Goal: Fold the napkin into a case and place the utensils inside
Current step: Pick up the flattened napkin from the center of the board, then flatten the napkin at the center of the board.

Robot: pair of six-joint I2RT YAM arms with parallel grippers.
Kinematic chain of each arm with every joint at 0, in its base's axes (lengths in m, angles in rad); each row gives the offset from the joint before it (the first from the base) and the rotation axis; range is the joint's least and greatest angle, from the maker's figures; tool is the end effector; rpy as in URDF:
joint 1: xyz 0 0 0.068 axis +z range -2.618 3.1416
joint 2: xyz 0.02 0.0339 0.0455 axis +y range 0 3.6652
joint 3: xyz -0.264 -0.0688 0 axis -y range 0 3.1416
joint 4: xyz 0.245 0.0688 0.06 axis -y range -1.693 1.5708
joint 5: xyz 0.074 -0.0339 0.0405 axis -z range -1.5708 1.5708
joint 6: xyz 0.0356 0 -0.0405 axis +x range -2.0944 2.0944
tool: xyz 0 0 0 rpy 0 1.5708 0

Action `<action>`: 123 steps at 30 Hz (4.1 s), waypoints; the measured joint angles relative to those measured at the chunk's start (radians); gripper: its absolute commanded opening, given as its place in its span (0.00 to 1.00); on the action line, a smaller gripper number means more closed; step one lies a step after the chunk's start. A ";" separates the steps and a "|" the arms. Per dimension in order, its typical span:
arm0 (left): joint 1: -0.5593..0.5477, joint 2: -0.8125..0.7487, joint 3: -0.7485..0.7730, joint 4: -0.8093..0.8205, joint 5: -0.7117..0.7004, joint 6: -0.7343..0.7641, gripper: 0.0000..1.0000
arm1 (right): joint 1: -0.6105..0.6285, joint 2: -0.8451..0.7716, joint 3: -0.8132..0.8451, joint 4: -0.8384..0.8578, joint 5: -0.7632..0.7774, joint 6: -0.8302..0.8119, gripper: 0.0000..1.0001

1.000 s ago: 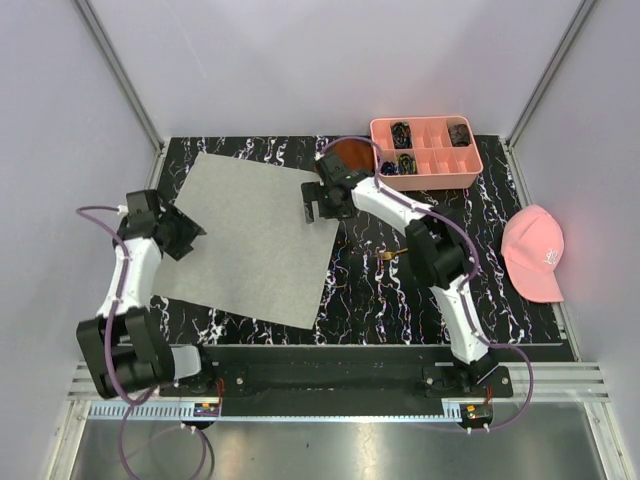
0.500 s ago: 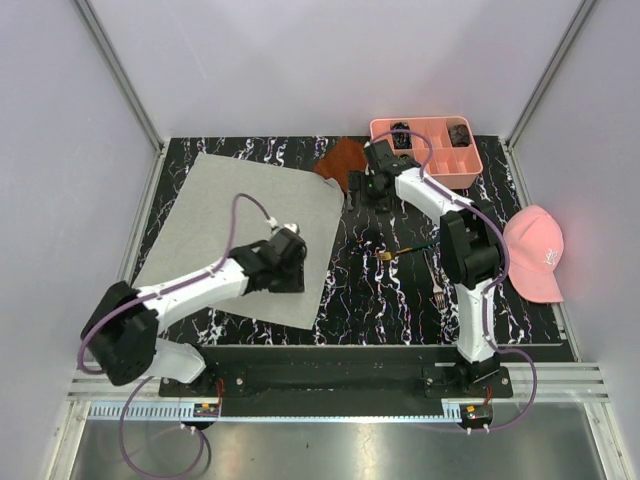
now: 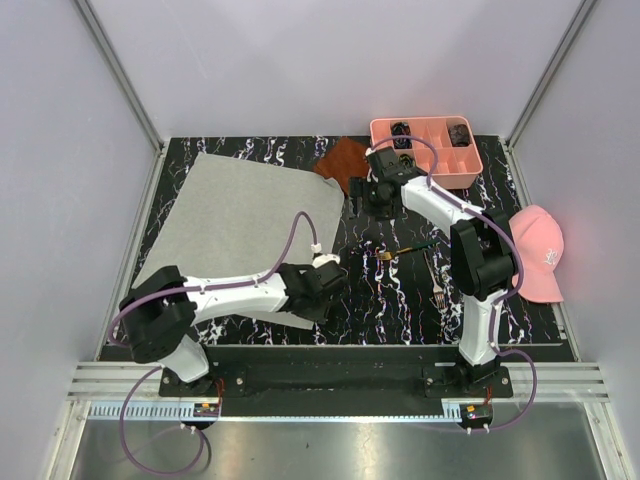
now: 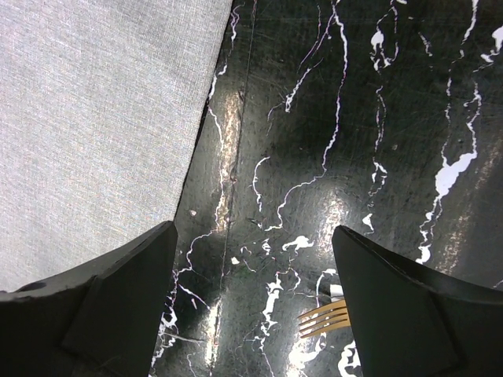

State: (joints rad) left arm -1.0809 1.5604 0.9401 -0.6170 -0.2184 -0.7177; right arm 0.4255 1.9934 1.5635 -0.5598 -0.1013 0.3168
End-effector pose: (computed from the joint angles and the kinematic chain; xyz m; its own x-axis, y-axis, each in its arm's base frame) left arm 0.1419 -0.2497 0.1811 -0.8795 0.2848 -0.3812 0.3314 0.9415 -0.0611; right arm 0.3957 0.1833 0.2152 -0.8671 -0.0527 -0.4953 -0.2011 0.9468 0.2513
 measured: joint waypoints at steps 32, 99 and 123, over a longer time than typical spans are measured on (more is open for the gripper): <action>-0.022 0.031 -0.043 -0.021 -0.007 0.002 0.00 | 0.000 0.054 0.006 0.047 -0.063 0.001 0.92; -0.022 -0.383 -0.262 -0.072 0.167 -0.050 0.00 | -0.036 0.396 0.408 0.100 -0.105 0.028 0.04; -0.022 -0.413 -0.213 0.093 0.307 -0.015 0.00 | -0.019 0.357 0.650 0.090 -0.276 0.127 0.00</action>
State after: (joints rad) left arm -1.1027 1.1473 0.7269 -0.5240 0.0891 -0.7326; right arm 0.4065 2.3505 2.2131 -0.4694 -0.3771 0.4435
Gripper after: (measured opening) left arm 0.012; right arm 0.022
